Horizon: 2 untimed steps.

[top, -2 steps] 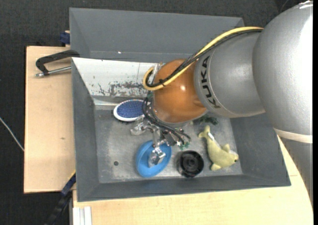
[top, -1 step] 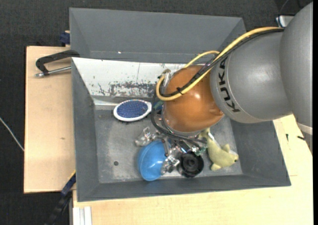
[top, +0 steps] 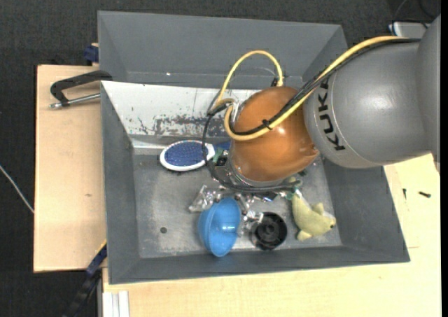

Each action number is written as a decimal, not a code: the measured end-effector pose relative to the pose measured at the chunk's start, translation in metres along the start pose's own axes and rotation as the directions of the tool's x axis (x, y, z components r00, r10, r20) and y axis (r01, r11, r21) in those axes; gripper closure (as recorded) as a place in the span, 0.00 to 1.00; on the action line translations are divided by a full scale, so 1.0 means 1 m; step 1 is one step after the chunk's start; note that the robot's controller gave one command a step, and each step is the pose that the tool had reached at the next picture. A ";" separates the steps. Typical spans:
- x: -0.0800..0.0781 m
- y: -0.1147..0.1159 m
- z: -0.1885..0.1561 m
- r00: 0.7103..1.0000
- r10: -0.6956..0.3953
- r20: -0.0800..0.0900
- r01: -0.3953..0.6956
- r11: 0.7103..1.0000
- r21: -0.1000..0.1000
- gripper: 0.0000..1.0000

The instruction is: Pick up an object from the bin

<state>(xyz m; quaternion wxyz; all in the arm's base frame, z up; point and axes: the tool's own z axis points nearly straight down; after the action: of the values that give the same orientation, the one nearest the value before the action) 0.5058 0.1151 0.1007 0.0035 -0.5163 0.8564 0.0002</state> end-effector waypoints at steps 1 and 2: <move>0.004 0.010 0.026 0.957 -0.289 -0.003 0.289 0.957 0.001 0.00; 0.003 0.009 0.025 0.958 -0.286 -0.001 0.286 0.958 -0.001 0.00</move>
Offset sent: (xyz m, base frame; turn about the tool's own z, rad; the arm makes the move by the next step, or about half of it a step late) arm -0.0136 -0.0016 -0.0307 -0.2938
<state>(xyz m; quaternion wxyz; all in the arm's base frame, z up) 0.4964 0.1173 0.0755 0.0027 -0.6348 0.7727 -0.0002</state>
